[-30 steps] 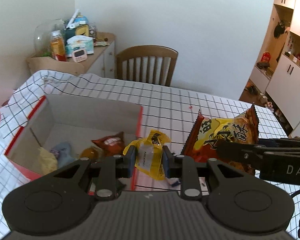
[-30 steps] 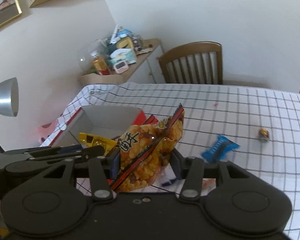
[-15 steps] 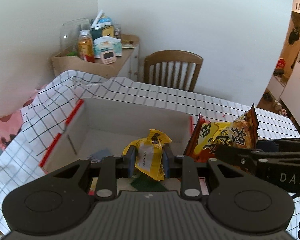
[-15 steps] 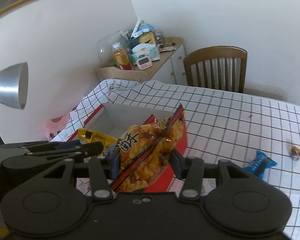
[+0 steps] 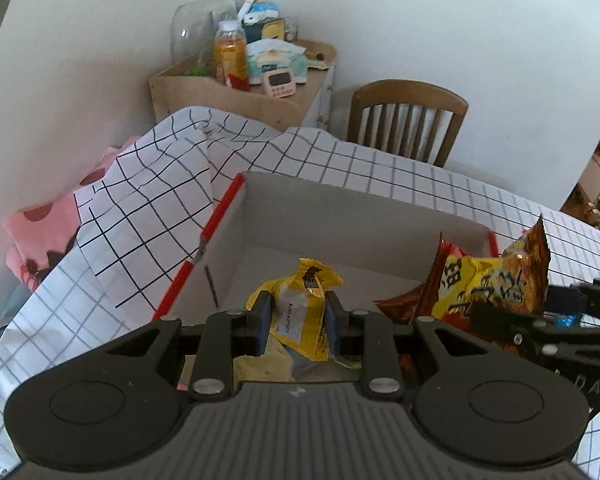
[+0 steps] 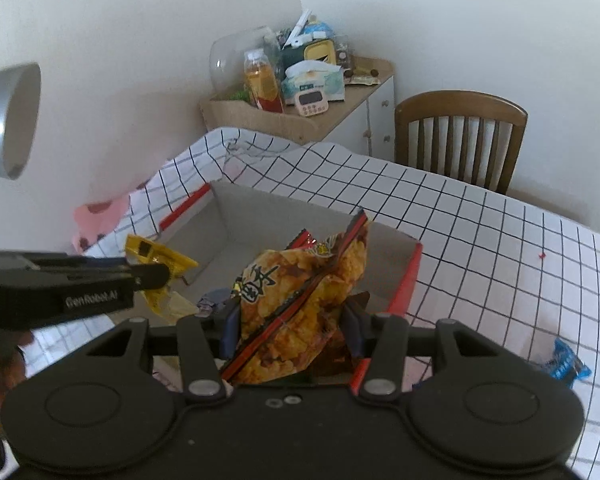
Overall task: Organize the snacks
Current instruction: 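Carry both snacks over the red box and open both tools inside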
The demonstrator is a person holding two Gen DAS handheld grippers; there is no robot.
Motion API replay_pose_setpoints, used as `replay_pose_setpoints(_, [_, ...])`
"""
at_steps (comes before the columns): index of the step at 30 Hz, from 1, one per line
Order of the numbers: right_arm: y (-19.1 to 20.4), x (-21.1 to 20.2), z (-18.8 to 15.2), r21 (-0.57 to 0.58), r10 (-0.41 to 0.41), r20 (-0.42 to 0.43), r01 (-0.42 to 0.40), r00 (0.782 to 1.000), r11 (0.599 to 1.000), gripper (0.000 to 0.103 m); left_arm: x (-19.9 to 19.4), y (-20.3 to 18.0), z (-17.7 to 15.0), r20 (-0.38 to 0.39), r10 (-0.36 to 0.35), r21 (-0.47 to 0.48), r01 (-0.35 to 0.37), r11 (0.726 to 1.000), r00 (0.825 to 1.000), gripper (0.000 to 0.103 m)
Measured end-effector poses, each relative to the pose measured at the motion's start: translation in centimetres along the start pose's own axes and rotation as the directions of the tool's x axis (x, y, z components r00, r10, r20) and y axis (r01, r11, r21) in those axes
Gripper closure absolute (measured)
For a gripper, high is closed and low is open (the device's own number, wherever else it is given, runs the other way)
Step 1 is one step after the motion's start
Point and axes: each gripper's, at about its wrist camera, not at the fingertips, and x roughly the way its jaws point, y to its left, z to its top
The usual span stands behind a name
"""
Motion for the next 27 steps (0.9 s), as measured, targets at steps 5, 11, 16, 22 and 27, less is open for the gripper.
replay_pose_setpoints(5, [0.4, 2.9, 0.2, -0.022, -0.002, -0.043, 0.001, 0.999, 1.0, 0.054, 2.0, 0.9, 0.3, -0.025, 0.015, -0.003, -0.015, 1.0, 1.0, 0.076])
replay_pose_setpoints(11, [0.7, 5.2, 0.1, -0.041, -0.003, -0.091, -0.001, 0.996, 0.999, 0.054, 4.5, 1.6, 0.3, -0.069, 0.016, -0.004, -0.017, 1.0, 0.998, 0.076])
replay_pose_setpoints(16, [0.8, 6.8, -0.3, -0.05, -0.014, -0.131, 0.007, 0.991, 0.999, 0.054, 5.8, 1.4, 0.0, -0.091, 0.009, 0.013, -0.008, 1.0, 0.996, 0.076])
replay_pose_setpoints(22, [1.2, 7.2, -0.7, -0.077, -0.016, -0.14, 0.005, 0.99, 0.997, 0.053, 6.7, 0.7, -0.3, -0.113, 0.003, 0.056, 0.004, 0.998, 0.994, 0.076])
replay_pose_setpoints(27, [1.0, 7.1, -0.7, -0.069, -0.02, -0.144, 0.01, 0.989, 0.998, 0.052, 7.1, 0.6, -0.4, -0.127, 0.003, 0.059, 0.004, 0.998, 0.992, 0.076])
